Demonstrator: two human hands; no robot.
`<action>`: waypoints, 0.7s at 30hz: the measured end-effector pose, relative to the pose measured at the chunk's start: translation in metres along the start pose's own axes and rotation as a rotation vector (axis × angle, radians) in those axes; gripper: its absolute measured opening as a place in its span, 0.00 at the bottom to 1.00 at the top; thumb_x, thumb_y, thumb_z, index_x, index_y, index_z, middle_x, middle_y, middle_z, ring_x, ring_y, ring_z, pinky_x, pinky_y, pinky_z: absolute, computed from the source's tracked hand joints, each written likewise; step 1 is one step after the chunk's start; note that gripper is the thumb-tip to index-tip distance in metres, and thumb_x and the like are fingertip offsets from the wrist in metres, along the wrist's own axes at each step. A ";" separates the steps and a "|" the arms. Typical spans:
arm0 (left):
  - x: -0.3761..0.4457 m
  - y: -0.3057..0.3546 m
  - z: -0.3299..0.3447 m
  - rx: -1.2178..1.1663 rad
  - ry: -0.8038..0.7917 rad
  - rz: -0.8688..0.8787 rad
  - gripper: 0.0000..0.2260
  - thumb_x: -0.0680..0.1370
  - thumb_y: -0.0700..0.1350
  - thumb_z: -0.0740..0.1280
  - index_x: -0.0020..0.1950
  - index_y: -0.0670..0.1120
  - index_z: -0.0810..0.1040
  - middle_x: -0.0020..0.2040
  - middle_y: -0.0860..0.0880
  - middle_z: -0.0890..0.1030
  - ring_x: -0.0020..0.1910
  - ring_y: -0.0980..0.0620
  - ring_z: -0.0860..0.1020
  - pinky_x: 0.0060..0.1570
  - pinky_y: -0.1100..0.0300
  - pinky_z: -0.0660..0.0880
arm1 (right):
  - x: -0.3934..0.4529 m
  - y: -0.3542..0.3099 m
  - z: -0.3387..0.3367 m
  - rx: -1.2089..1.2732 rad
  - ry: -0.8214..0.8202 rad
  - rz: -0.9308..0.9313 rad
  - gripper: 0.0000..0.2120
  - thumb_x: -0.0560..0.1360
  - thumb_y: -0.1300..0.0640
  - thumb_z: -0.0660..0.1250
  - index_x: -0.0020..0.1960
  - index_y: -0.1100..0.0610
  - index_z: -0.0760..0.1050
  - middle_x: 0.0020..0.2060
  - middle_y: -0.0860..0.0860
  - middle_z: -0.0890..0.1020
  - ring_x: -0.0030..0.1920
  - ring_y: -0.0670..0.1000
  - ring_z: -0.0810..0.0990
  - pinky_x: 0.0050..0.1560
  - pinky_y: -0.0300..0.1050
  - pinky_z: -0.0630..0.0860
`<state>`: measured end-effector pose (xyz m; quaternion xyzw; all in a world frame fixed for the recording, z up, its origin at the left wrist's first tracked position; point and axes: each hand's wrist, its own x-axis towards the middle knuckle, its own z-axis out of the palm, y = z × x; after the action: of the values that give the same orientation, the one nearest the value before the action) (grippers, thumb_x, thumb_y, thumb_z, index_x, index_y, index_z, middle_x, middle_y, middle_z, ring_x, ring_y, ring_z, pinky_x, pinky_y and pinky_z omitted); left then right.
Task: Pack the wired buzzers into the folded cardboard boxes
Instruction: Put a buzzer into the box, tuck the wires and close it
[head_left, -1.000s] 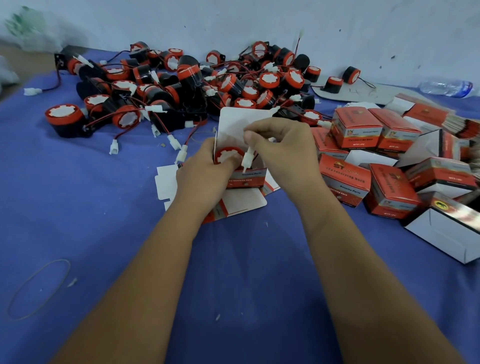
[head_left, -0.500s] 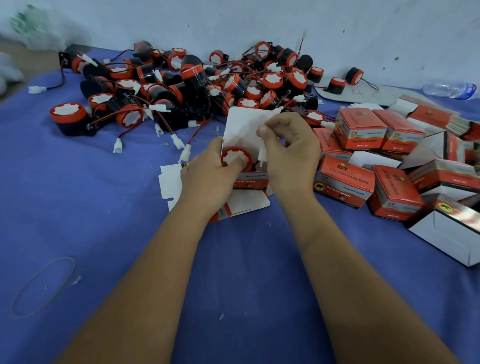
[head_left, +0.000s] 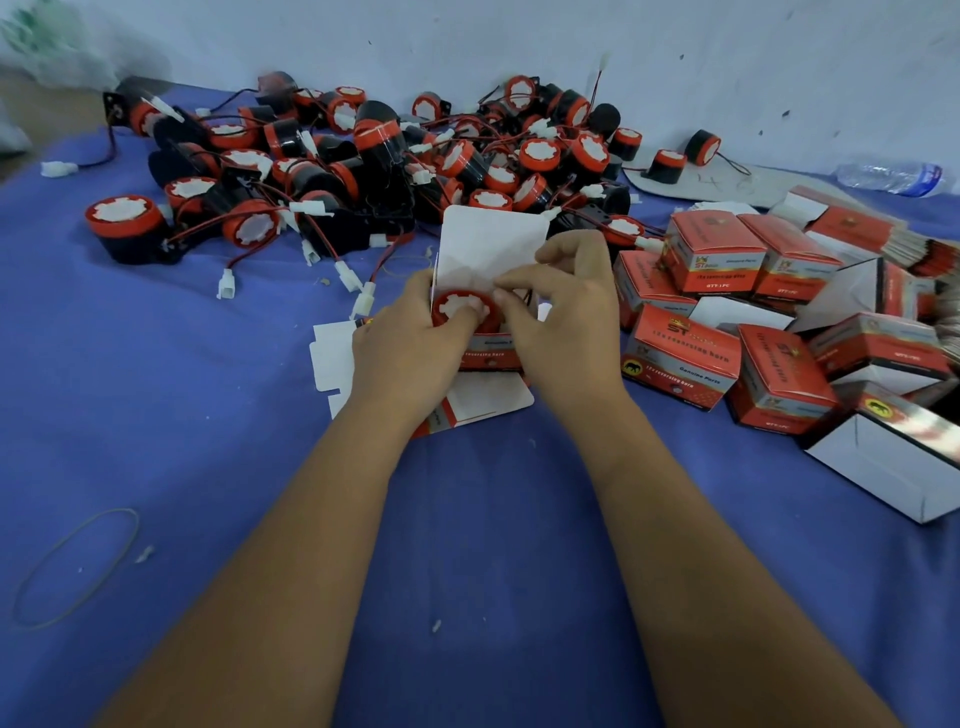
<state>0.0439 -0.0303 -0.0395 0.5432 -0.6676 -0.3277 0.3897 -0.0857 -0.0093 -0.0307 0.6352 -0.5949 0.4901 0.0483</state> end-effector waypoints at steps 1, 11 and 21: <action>0.000 0.001 0.000 -0.028 -0.015 -0.004 0.14 0.80 0.58 0.57 0.64 0.61 0.70 0.46 0.61 0.78 0.52 0.51 0.74 0.66 0.44 0.67 | 0.000 -0.001 0.000 0.026 -0.017 0.025 0.04 0.71 0.67 0.73 0.46 0.63 0.84 0.49 0.55 0.73 0.50 0.50 0.72 0.48 0.29 0.70; 0.010 -0.006 -0.012 -0.491 -0.183 0.026 0.17 0.82 0.46 0.55 0.66 0.57 0.76 0.57 0.54 0.83 0.55 0.55 0.82 0.53 0.57 0.78 | -0.001 -0.004 -0.008 0.300 -0.164 0.221 0.13 0.81 0.60 0.61 0.62 0.54 0.79 0.56 0.48 0.83 0.58 0.46 0.79 0.61 0.43 0.75; 0.008 -0.009 -0.008 -0.366 -0.085 0.095 0.21 0.78 0.40 0.66 0.61 0.64 0.68 0.55 0.59 0.82 0.51 0.64 0.79 0.46 0.71 0.75 | -0.003 -0.014 0.007 0.395 0.026 0.422 0.26 0.71 0.66 0.72 0.62 0.52 0.64 0.50 0.53 0.71 0.43 0.44 0.72 0.44 0.29 0.72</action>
<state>0.0542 -0.0397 -0.0424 0.4168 -0.6377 -0.4476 0.4683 -0.0701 -0.0077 -0.0287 0.4882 -0.6063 0.6039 -0.1716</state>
